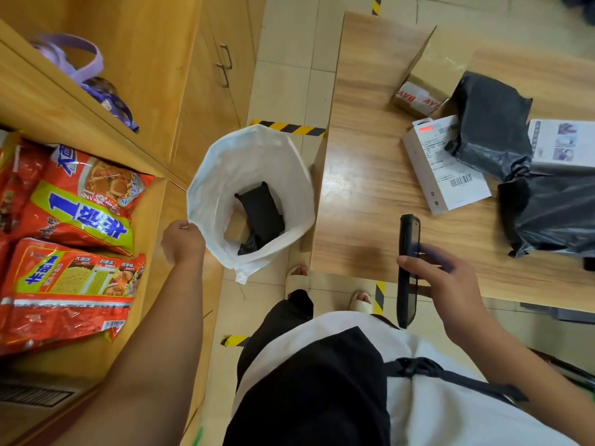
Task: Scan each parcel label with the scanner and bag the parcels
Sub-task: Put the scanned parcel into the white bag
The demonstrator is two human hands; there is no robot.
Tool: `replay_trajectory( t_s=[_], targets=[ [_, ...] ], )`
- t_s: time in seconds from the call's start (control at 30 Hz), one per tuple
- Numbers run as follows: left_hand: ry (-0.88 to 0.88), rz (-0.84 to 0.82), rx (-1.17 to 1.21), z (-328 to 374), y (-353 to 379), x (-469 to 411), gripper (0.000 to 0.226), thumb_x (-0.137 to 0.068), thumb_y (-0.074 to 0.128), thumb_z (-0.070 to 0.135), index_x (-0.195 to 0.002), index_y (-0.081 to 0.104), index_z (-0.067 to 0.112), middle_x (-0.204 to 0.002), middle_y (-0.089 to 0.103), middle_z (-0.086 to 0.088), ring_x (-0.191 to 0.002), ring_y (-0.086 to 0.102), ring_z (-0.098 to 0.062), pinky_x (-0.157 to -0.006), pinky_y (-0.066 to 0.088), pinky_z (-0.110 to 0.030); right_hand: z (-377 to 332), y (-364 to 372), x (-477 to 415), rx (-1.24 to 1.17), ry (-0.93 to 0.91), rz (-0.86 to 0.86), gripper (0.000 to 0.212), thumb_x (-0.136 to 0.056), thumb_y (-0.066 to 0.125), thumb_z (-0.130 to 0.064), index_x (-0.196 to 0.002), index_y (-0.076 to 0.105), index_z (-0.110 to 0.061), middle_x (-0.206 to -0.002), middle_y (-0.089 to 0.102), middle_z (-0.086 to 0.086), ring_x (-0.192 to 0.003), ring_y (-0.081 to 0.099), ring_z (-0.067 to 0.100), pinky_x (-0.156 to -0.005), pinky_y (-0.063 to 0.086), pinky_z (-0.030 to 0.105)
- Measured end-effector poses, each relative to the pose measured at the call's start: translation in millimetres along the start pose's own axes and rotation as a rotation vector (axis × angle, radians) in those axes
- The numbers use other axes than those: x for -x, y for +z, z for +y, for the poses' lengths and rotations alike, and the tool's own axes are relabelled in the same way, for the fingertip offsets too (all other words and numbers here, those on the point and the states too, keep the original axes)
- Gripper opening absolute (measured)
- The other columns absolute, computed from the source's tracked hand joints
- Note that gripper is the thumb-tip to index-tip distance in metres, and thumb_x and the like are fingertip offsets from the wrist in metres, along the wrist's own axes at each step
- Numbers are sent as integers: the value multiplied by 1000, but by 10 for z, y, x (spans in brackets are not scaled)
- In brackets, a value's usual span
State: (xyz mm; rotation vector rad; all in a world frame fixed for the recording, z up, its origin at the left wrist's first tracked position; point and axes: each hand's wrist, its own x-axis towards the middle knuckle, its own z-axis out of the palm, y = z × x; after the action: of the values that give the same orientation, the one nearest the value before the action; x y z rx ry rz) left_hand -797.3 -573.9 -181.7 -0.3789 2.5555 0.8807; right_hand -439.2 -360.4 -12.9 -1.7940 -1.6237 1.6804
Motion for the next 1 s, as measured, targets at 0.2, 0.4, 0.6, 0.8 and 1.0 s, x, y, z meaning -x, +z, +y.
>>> replay_trajectory(
  t_s=[0.2,0.4,0.6,0.8,1.0],
  targets=[
    [184,-41,-141,-82,84,299,49,-91,60,10,-137,47,20,-137,44,-12,-118,52,-31,-87,49,-45,-38,52,2,2,-1,3,92,-47,84,-54,-130,69,-16,-121,70,12,-109,68,32,-89,60,54],
    [780,-252,-532,-124,293,720,44,-86,68,31,-128,59,19,-120,62,-7,-117,49,-31,-99,36,-44,-57,66,42,1,-12,5,93,-47,84,-54,-130,69,-16,-121,69,13,-108,67,34,-90,60,55],
    [522,-494,-1235,-134,536,888,57,-88,64,35,-139,41,25,-143,46,2,-142,29,-22,-115,14,-60,-61,77,92,-38,-20,-7,67,-48,85,-53,-110,76,-29,-107,73,7,-98,71,27,-76,62,41],
    [588,-881,-1087,-118,624,936,32,-95,51,5,-126,61,7,-116,64,-12,-104,62,-28,-94,50,-37,-37,26,133,-40,-16,27,79,-50,85,-55,-120,74,-20,-109,70,9,-96,71,26,-88,60,56],
    [613,-914,-1083,-140,489,984,42,-93,51,2,-134,54,12,-126,60,-11,-108,59,-28,-89,47,-33,-72,-28,147,-86,-17,32,69,-51,85,-51,-113,77,-21,-108,70,13,-100,70,34,-86,61,55]
  ],
)
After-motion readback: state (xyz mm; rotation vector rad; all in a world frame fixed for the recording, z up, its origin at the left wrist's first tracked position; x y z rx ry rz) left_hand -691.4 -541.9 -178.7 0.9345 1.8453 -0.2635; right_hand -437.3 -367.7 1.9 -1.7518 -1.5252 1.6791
